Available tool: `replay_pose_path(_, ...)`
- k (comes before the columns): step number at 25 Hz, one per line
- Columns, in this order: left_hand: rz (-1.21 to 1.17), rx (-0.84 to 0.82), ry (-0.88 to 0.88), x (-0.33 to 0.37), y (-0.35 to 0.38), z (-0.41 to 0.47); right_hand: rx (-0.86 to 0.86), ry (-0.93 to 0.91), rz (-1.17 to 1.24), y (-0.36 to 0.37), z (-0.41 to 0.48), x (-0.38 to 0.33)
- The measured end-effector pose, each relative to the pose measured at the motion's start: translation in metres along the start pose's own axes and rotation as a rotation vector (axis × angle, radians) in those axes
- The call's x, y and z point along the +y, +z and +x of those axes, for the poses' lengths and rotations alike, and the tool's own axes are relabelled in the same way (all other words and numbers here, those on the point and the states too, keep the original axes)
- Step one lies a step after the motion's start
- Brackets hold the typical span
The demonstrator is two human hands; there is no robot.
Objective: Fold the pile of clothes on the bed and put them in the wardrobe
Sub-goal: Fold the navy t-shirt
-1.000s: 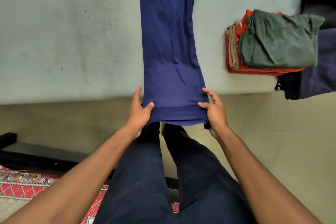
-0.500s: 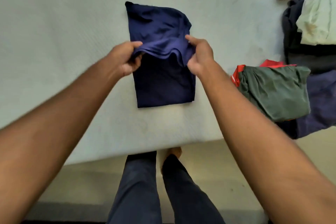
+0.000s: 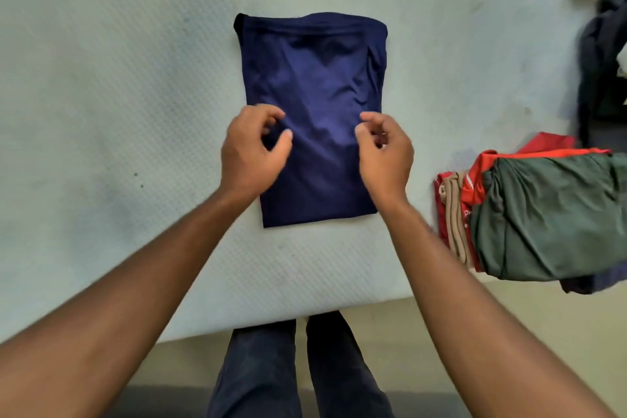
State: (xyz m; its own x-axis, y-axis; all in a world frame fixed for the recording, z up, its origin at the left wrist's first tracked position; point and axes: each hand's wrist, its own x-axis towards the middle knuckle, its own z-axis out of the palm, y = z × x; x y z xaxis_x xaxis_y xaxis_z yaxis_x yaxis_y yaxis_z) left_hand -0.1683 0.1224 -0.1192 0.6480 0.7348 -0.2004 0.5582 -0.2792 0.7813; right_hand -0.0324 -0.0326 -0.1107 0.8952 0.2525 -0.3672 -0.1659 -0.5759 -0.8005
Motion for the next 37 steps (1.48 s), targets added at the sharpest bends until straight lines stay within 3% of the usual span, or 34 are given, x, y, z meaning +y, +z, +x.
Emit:
replay_pose_path(2,0.343,-0.244,0.248,-0.008,0.010,-0.010,-0.133,-0.297,-0.318,0.006,-0.013,0.019)
replay_pose_path(4,0.631,-0.424,0.327,-0.016,0.018,-0.014,-0.313,-0.537,-0.741,0.009,-0.018,0.033)
replay_pose_path(6,0.706,-0.472,0.331,-0.019,0.020,-0.014,-0.327,-0.653,-0.915,0.006,-0.015,0.039)
replay_pose_path(9,0.686,-0.503,0.356,-0.017,0.012,-0.022,-0.315,-0.766,-0.959,-0.012,-0.013,0.044)
replay_pose_path(12,0.776,-0.508,0.504,-0.025,0.004,-0.055,-0.476,-0.871,-0.954,-0.039,-0.021,0.055)
replay_pose_path(15,0.880,-0.491,0.472,-0.036,0.011,-0.094,-0.584,-0.903,-1.019,-0.054,-0.034,0.071)
replay_pose_path(21,0.827,-0.202,0.535,-0.027,0.025,-0.087,-0.415,-1.024,-0.958,-0.036,-0.020,0.063)
replay_pose_path(22,0.776,-0.177,0.531,-0.023,0.022,-0.079,-0.435,-1.000,-0.942,-0.035,-0.014,0.053)
replay_pose_path(25,0.651,-0.315,0.327,0.006,0.000,-0.060,-0.620,-0.745,-1.036,-0.041,-0.011,0.009)
replay_pose_path(28,0.650,-0.624,0.192,0.036,-0.012,-0.068,-0.771,-0.547,-1.144,-0.051,-0.032,-0.015)
replay_pose_path(31,0.499,-0.891,0.077,0.040,-0.013,-0.099,-1.077,-0.375,-1.130,-0.068,-0.066,-0.005)
replay_pose_path(33,0.339,-0.873,-0.037,0.036,-0.021,-0.100,-1.106,-0.299,-1.040,-0.078,-0.068,-0.002)
replay_pose_path(37,0.074,-0.524,-0.177,0.032,-0.028,-0.048,-0.805,-0.293,-0.760,-0.066,-0.017,-0.024)
